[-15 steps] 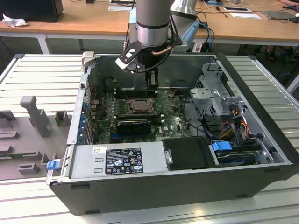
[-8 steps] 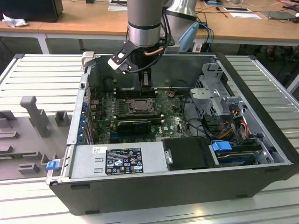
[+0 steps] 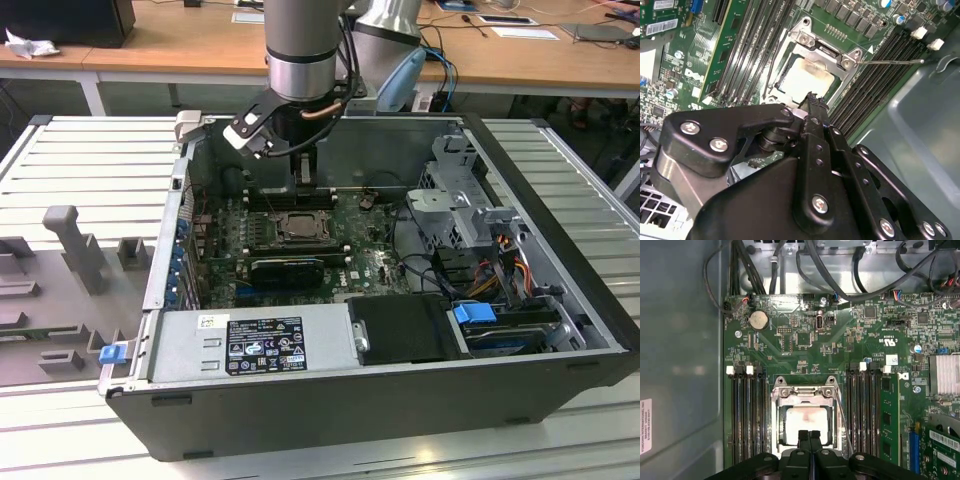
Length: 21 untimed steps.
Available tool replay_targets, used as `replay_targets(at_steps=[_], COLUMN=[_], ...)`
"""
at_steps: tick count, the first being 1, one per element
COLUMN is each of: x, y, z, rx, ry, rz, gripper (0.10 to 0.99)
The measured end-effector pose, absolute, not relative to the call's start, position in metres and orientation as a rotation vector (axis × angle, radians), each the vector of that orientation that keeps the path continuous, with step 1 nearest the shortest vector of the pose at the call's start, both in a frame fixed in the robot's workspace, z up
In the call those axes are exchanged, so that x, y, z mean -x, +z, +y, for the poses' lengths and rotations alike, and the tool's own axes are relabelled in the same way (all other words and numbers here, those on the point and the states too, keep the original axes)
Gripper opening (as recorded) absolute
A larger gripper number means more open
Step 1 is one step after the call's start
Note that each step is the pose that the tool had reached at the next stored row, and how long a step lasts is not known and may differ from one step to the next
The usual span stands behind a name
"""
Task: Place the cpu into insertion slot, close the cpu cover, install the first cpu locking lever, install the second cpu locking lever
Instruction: 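Install the first cpu locking lever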
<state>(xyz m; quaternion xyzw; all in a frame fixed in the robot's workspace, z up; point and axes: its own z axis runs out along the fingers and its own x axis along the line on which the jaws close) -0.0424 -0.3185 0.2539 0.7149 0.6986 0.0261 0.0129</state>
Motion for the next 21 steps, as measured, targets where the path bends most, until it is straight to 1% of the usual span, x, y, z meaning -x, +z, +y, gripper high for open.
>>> replay_targets(at_steps=[5,11,18,21], x=[0.042,0.042,0.042,0.042], y=[0.265,0.269,0.287,0.29], z=[-0.318,-0.318,-0.318,-0.318], rx=[-2.228,-2.229,-2.229,-2.229], ry=[0.082,0.083,0.084,0.084], rz=[2.177,2.177,2.178,2.178], gripper=[0.106,0.106,0.106,0.106])
